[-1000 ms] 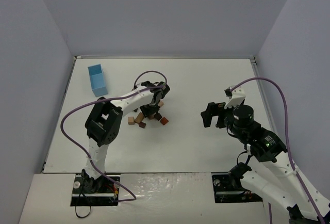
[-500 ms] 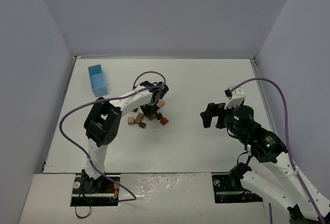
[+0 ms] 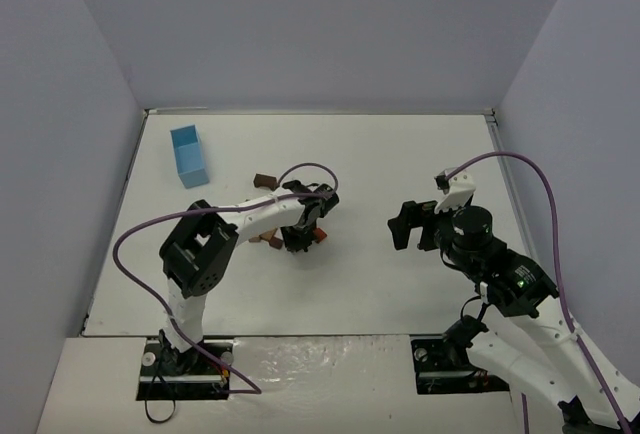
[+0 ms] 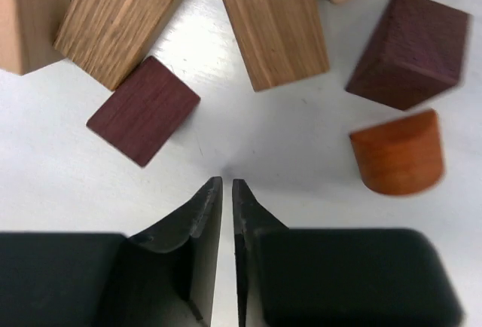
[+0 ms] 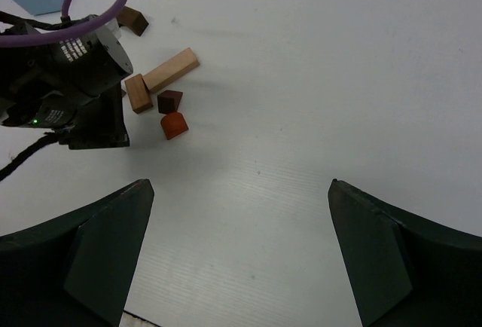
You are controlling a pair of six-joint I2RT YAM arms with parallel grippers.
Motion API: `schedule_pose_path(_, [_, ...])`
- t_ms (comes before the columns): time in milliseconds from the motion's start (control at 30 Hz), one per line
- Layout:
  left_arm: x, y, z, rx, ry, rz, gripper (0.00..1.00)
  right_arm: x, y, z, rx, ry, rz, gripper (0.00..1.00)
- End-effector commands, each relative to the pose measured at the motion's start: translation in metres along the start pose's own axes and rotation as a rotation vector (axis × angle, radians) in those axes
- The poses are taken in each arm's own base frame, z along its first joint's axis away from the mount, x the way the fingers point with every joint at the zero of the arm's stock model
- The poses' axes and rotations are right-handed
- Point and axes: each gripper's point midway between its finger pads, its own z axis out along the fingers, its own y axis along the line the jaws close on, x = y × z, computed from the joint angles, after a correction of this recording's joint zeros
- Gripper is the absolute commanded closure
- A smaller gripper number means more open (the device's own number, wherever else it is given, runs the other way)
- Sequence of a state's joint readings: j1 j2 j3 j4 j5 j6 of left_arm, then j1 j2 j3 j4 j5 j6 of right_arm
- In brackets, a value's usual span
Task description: Build the wood block tower
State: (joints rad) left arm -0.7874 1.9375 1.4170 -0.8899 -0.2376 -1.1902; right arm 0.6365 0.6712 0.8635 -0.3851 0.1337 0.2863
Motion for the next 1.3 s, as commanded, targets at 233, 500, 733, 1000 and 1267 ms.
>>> schedule_pose_path(233, [-0.067, -0.017, -0.043, 0.133, -0.118, -0.274, 0.3, -0.021, 0.003, 0.0, -0.001, -0.081, 0.013, 0.0])
schedule_pose_path(500, [-0.078, -0.015, -0.02, 0.12, -0.084, -0.335, 0.3, -0.022, 0.003, -0.001, -0.002, -0.087, 0.013, 0.0])
schedule_pose_path(733, [-0.075, -0.026, -0.003, 0.12, -0.05, -0.317, 0.32, -0.023, 0.001, 0.0, 0.012, -0.088, 0.004, 0.0])
schedule_pose_path(1000, [-0.066, -0.024, 0.014, 0.079, -0.024, -0.315, 0.38, -0.022, 0.0, 0.0, 0.017, -0.089, 0.007, 0.0])
schedule_pose_path(1267, [-0.053, -0.014, 0.026, 0.044, 0.003, -0.255, 0.73, -0.019, -0.001, 0.004, 0.023, -0.076, 0.006, 0.0])
